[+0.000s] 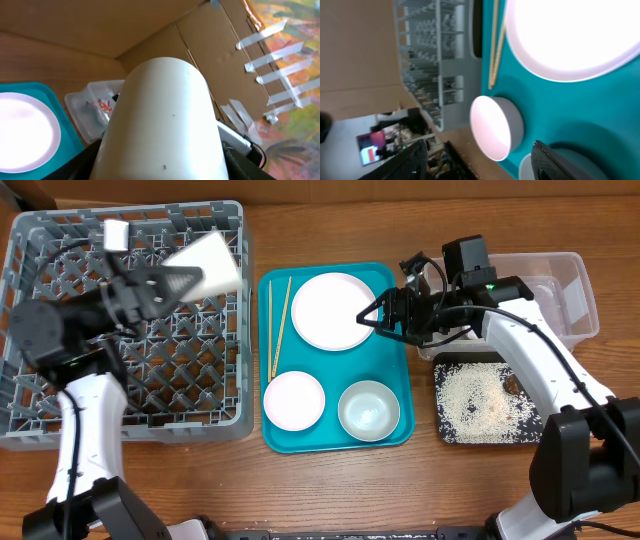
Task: Sort waste into correct bins and load items into the dishwasher
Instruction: 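Place the cup into the dish rack with the left gripper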
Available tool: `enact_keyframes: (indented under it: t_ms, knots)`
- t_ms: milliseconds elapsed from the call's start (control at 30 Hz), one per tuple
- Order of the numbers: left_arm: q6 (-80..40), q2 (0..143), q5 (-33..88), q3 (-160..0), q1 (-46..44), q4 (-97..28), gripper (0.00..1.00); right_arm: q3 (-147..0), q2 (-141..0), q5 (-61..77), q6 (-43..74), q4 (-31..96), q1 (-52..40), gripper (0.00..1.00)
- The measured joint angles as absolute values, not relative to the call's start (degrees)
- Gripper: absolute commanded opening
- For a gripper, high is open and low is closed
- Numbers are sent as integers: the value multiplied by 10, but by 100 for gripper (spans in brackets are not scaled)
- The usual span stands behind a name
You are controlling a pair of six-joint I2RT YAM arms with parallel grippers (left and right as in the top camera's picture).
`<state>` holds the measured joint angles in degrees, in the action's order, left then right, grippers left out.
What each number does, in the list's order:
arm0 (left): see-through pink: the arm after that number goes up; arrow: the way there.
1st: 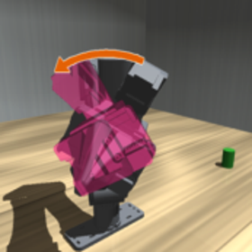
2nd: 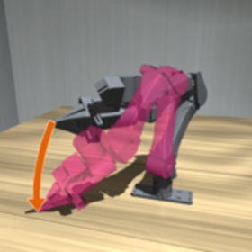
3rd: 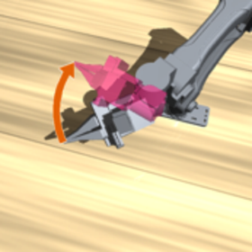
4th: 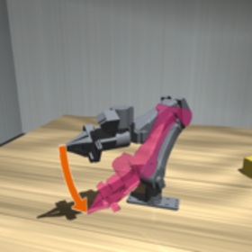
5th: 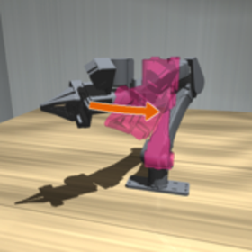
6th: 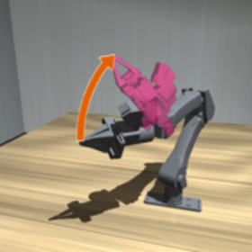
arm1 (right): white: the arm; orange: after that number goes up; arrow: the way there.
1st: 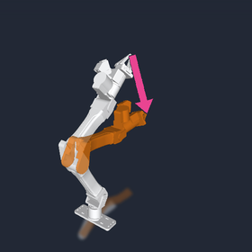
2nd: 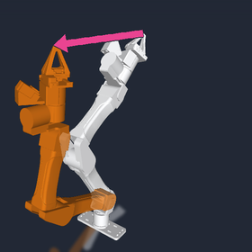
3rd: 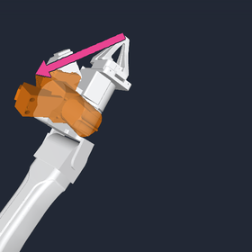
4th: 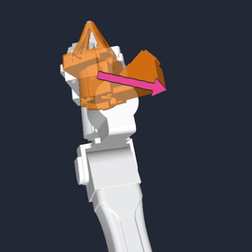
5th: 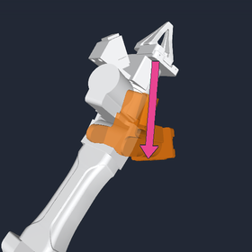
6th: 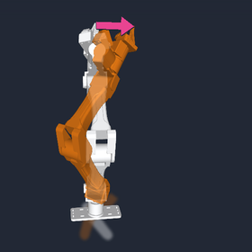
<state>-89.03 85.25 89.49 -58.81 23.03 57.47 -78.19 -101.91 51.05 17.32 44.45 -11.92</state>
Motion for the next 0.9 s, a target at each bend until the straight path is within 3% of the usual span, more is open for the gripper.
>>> enact_keyframes:
  t_ms: [67, 133, 200, 267, 467, 900]
  knots:
    - [-900, 853, 895, -598, 250, 575, 38, -782, -1019, 486, 171, 457, -121, 74]
    - [-903, 853, 895, -608, 264, 575, 37, -782, -1019, 462, 167, 466, -121, 88]
    - [-905, 853, 893, -615, 276, 575, 36, -782, -1019, 438, 168, 475, -121, 96]
    - [-905, 853, 889, -617, 286, 575, 36, -782, -1019, 410, 163, 482, -121, 100]
    - [-872, 856, 832, -619, 297, 486, 32, -782, -1019, 355, 164, 502, -121, 100]
    - [-587, 865, 625, -644, 270, 31, 35, -781, -1019, 321, 165, 523, -121, 100]
